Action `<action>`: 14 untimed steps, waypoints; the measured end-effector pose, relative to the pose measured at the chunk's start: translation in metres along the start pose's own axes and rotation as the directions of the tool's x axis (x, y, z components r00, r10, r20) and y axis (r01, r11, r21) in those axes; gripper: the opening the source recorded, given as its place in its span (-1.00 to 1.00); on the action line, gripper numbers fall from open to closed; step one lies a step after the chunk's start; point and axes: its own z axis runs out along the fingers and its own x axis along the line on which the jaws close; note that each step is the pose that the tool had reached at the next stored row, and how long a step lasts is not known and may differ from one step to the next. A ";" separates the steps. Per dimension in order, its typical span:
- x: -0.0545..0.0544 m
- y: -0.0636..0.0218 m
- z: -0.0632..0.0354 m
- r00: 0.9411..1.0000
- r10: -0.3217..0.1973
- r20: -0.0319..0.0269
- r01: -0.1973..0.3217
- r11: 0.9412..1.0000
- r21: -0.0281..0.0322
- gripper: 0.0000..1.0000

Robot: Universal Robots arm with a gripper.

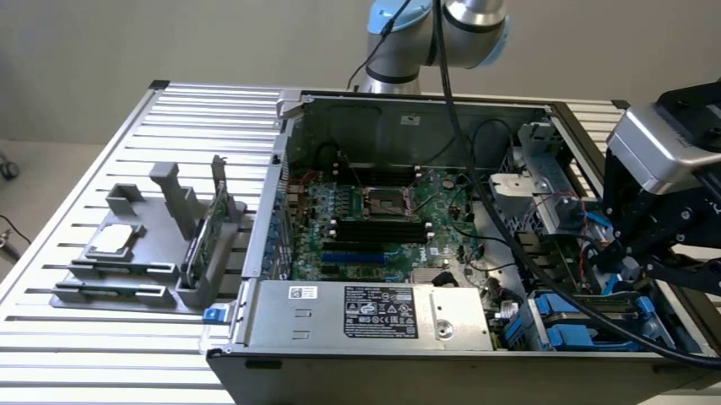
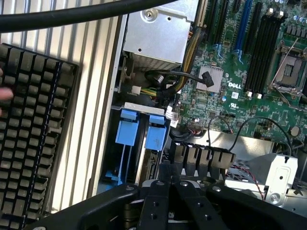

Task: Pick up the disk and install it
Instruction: 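Insert the first disk wire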

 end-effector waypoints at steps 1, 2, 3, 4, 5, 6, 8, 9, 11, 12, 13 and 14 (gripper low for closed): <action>0.000 0.0000 0.0000 1.000 0.000 0.000 0.000 1.000 0.000 -0.79; 0.000 0.0000 0.0000 1.000 0.000 0.000 0.000 1.000 0.000 -0.79; 0.000 0.0000 -0.0001 1.000 0.000 0.000 0.000 1.000 0.000 -0.79; 0.000 0.0000 -0.0001 1.000 0.000 0.000 0.000 1.000 0.000 -0.79; 0.000 0.0000 -0.0001 1.000 0.000 0.000 0.000 1.000 0.000 -0.79; 0.000 0.0000 -0.0002 1.000 0.000 0.000 0.000 1.000 0.000 -0.79; -0.001 -0.0003 -0.0004 1.000 0.001 -0.003 -0.001 1.000 0.000 -0.79; -0.002 -0.0003 -0.0002 1.000 0.010 -0.003 -0.010 1.000 0.001 -0.79; -0.001 -0.0003 0.0001 0.999 0.041 -0.005 -0.041 0.999 0.004 -0.79; -0.001 -0.0003 0.0002 0.998 0.057 -0.005 -0.057 0.998 0.006 -0.79; -0.001 -0.0003 0.0002 0.997 0.075 -0.006 -0.075 0.997 0.008 -0.79; -0.001 -0.0003 0.0000 0.996 0.092 -0.007 -0.092 0.996 0.010 -0.79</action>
